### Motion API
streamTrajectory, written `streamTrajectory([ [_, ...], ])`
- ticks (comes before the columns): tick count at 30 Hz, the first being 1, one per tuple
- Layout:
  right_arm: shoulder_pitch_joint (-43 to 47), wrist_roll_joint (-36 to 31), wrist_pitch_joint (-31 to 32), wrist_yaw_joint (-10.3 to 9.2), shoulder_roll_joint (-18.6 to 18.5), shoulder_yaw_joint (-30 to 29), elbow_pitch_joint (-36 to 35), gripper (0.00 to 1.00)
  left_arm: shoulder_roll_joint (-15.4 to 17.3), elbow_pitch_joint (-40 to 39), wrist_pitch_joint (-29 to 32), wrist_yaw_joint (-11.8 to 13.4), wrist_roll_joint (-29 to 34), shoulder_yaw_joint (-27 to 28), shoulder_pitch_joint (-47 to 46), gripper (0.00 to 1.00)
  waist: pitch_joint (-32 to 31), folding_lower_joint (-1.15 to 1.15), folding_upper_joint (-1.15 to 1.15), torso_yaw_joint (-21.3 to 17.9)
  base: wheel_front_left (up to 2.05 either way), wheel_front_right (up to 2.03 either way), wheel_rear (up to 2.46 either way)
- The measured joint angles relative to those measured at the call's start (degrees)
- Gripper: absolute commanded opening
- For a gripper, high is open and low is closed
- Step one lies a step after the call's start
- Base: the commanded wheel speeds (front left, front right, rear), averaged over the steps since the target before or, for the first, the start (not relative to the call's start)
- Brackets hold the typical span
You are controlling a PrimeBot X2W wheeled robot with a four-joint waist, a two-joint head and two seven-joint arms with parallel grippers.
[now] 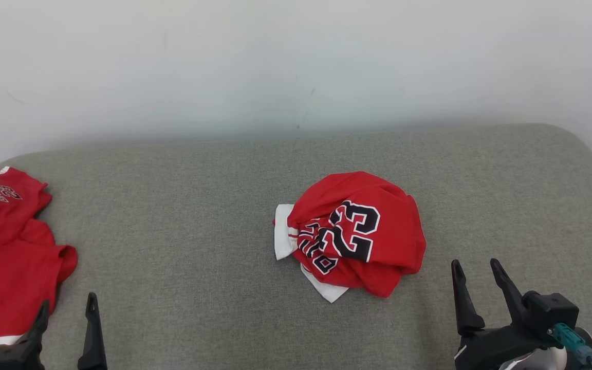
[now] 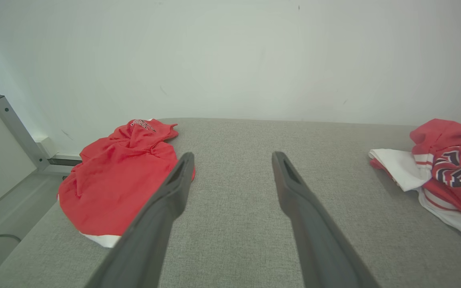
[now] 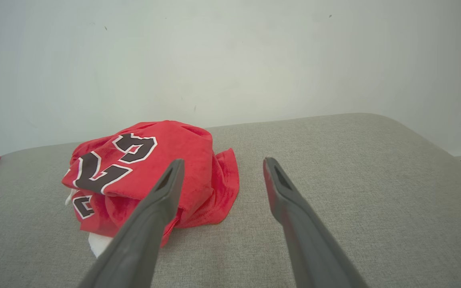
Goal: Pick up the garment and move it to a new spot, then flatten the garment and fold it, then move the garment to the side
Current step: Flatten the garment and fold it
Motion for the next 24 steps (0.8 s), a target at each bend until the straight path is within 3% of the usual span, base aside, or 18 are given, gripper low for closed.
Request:
streamTrajectory([
  [9,0.0,0.1,0.0,0.00,0.0,0.2,0.2,1.00,-0.1,0.2,-0.2,-0.1,-0.4,-0.5,-0.6,1.00,0.2,0.00,0.00,0.0,0.00,0.00,0.00],
  [19,-2.7,1.4,-1.1,0.00,0.0,3.3,0.7,1.00,1.3,1.2,2.0,-4.5,-0.8,-2.3,-10.5,1.00,2.7,0.00,0.00,-2.9,0.00,0.00,0.00],
  [24,-4.4,2.7,-2.7,0.00,0.0,4.1,2.3,1.00,-0.6,5.0,2.5,-7.5,-1.3,-5.1,-16.7,1.00,5.5,0.00,0.00,-5.5,0.00,0.00,0.00],
])
